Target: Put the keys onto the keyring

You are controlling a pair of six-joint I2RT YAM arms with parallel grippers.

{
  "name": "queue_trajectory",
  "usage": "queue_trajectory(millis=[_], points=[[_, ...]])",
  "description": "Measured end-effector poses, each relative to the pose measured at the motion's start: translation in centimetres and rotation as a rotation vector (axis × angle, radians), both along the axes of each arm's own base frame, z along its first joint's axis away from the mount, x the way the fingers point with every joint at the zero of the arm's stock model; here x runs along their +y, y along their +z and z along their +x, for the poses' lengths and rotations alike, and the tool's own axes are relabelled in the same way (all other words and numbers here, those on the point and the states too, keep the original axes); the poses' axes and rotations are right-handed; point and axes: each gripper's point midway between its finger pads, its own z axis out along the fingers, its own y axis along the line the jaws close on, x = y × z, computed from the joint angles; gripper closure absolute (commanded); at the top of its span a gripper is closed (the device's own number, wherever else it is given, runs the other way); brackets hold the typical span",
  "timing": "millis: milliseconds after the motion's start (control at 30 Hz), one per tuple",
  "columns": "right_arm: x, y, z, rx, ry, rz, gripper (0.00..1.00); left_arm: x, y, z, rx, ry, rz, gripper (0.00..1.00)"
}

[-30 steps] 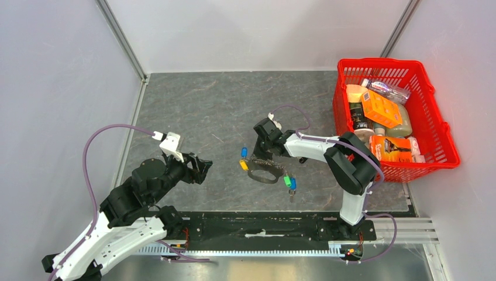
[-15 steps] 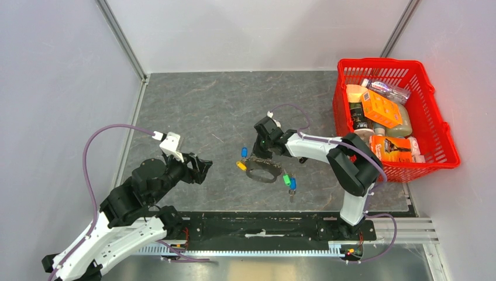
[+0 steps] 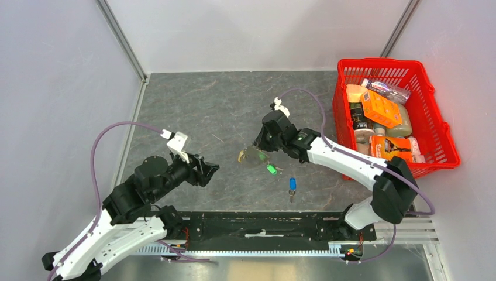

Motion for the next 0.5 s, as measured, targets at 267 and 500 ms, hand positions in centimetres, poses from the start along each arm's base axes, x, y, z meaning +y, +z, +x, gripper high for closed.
queue_trajectory(millis=[267, 500], points=[[-1.6, 4.0, -1.1, -0.03, -0.047, -0.069, 1.0, -3.5, 0.1, 0.9, 0.036, -0.08, -0.014, 0.34], [-3.3, 10.9, -1.0, -0.05, -0.096, -0.082, 1.0, -6.2, 1.6, 2.5, -0.036, -0.127, -0.072, 0.34]])
